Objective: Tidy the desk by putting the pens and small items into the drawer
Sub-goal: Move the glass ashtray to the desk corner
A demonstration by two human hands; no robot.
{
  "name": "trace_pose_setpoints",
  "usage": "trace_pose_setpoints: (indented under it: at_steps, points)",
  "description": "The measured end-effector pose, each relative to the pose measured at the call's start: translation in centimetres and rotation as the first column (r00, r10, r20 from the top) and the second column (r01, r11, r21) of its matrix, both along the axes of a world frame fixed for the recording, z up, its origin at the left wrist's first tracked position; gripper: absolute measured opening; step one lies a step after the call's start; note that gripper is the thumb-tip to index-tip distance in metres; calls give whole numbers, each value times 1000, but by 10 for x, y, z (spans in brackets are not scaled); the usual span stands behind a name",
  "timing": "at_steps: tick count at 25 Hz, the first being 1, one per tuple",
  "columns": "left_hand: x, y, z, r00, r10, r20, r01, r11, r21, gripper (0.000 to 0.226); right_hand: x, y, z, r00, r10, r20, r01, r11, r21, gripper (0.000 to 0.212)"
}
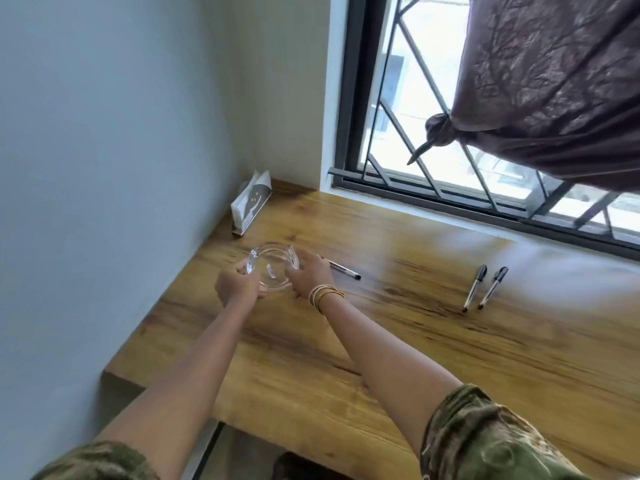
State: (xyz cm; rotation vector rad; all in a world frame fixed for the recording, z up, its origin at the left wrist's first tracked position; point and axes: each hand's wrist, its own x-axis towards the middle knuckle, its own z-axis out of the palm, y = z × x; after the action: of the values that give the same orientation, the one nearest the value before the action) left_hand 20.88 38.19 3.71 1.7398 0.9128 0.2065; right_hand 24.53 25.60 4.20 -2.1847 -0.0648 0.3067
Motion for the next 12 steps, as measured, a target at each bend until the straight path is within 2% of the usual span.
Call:
trace_pose_setpoints:
  at_steps: [7, 12]
  points:
    - [-13, 59, -6, 998, 62, -4, -62, 995, 76, 43, -6, 57, 3, 975, 36, -218, -26, 998, 50, 53]
    - [-11, 88, -9, 997, 69, -20, -65, 982, 180, 46, -2, 87, 2, 962, 25, -271, -6, 998, 70, 56]
